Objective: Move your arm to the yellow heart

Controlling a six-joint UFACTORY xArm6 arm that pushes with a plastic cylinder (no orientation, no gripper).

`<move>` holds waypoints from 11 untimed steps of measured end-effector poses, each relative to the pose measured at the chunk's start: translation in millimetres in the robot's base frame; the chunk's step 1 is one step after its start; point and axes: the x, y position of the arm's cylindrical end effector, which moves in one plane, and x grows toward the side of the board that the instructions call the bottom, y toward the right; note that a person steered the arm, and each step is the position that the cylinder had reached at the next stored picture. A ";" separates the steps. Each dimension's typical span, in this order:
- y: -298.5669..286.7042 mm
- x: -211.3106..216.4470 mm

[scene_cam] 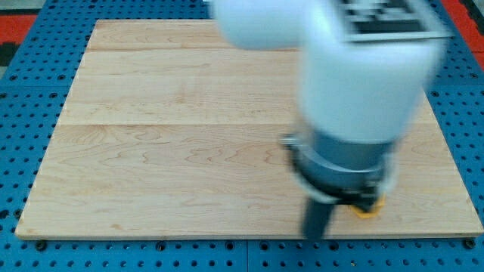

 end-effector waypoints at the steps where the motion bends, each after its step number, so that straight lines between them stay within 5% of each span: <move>1: 102.1 0.9; 5: 43.5 -22.9; 8: 53.2 -117.3; 11: 120.2 -163.8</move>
